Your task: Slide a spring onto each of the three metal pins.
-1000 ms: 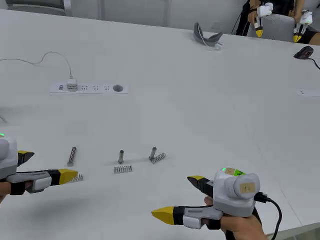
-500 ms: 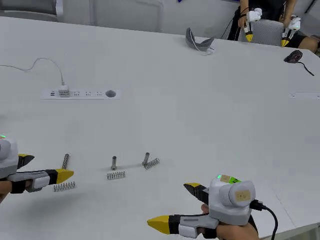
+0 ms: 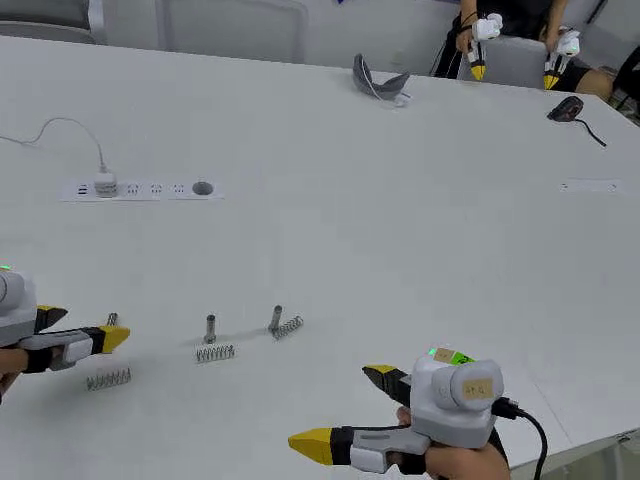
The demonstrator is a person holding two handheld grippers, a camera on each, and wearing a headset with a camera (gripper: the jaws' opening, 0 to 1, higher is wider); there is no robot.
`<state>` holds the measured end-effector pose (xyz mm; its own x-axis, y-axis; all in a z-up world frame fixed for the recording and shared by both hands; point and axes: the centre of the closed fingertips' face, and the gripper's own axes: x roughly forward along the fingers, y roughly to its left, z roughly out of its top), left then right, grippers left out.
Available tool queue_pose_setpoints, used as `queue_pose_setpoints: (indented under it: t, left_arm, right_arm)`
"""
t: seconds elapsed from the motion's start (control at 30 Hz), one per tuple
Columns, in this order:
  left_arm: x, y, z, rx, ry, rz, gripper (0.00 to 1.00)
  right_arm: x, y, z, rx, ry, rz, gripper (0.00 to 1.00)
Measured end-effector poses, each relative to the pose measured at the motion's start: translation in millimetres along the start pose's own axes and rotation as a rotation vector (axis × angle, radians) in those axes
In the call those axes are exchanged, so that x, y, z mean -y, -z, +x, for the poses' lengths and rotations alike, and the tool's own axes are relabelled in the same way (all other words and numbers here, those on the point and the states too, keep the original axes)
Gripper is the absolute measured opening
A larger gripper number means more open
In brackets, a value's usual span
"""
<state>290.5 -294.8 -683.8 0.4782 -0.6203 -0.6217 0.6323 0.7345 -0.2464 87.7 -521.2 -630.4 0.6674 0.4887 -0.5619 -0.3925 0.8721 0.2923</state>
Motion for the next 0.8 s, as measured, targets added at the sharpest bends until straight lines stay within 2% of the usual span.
queue_pose_setpoints:
  t: [0.2,0.3,0.37,0.57,0.7,0.8]
  left_arm:
    - [-2.3,1.9,12.0,-0.018,-0.01,-0.002,0.54]
    - [-7.8,7.7,20.4,-0.063,-0.032,0.099,0.48]
    - [-6.8,10.6,24.9,-0.079,-0.03,0.1,0.44]
    - [-11.7,12.0,36.0,-0.085,-0.042,0.088,0.34]
    - [-11.0,14.7,38.0,-0.095,-0.051,0.078,0.28]
    - [-12.1,14.2,42.0,-0.087,-0.059,0.061,0.23]
  right_arm:
    - [2.0,-1.5,0.9,-0.004,-0.001,-0.002,0.97]
    - [3.3,-2.7,1.4,-0.002,0.0,0.001,0.97]
    - [3.1,-2.7,1.7,-0.003,0.001,0.002,0.97]
    - [4.0,-0.4,1.0,-0.008,0.006,0.007,0.97]
    - [4.1,1.8,-0.8,-0.013,0.008,0.01,0.97]
    - [5.4,3.8,-2.0,-0.017,0.009,0.011,0.97]
